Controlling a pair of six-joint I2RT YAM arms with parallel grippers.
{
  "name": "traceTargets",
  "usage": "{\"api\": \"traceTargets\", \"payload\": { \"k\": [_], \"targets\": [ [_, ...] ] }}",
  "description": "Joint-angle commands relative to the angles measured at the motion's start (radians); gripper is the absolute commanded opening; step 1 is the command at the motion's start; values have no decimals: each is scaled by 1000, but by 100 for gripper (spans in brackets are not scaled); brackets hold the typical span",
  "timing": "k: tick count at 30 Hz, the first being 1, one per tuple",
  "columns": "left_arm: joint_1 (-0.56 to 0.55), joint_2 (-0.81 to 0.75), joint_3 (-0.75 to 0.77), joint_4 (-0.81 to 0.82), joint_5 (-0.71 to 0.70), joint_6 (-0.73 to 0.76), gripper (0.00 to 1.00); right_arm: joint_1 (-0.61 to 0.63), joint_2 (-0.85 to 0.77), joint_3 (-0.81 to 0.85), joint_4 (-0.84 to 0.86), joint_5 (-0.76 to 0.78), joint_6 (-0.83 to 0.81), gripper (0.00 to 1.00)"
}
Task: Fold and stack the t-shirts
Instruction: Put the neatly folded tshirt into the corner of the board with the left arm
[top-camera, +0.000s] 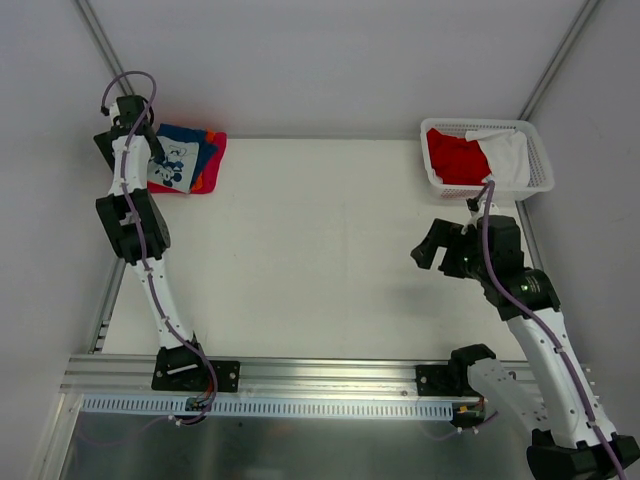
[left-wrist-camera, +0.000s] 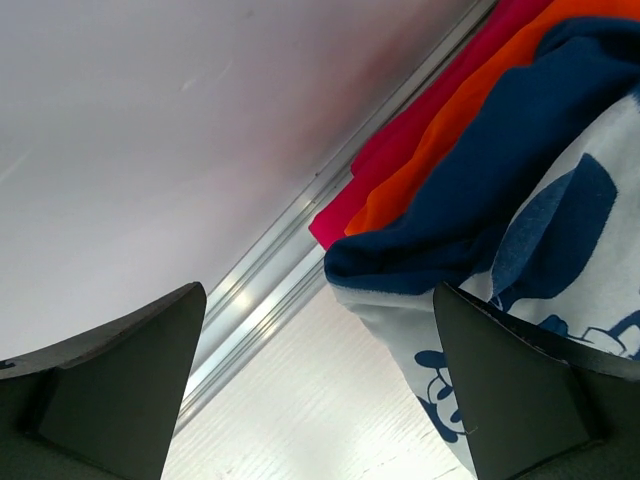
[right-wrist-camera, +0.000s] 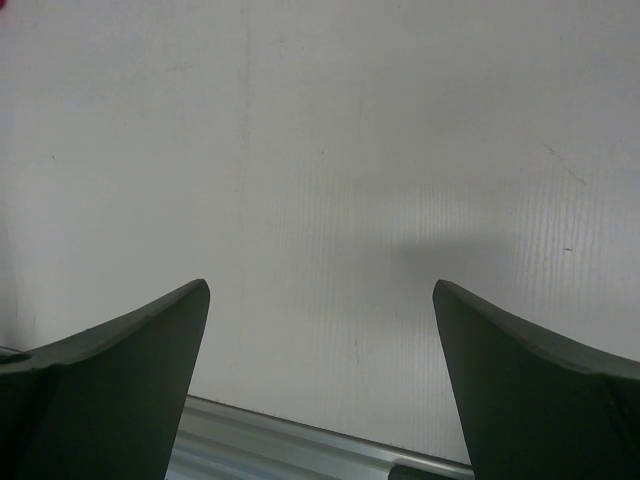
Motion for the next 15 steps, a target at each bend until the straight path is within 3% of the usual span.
{"api": "traceTargets", "payload": {
  "k": [1, 15],
  "targets": [
    [-6, 35, 2, -13, -38, -4, 99, -6, -37, 46, -76, 26, 11, 100],
    [40, 100, 17, -15, -116, -4, 99, -4, -61, 72, -145, 61, -12, 99]
  ]
}}
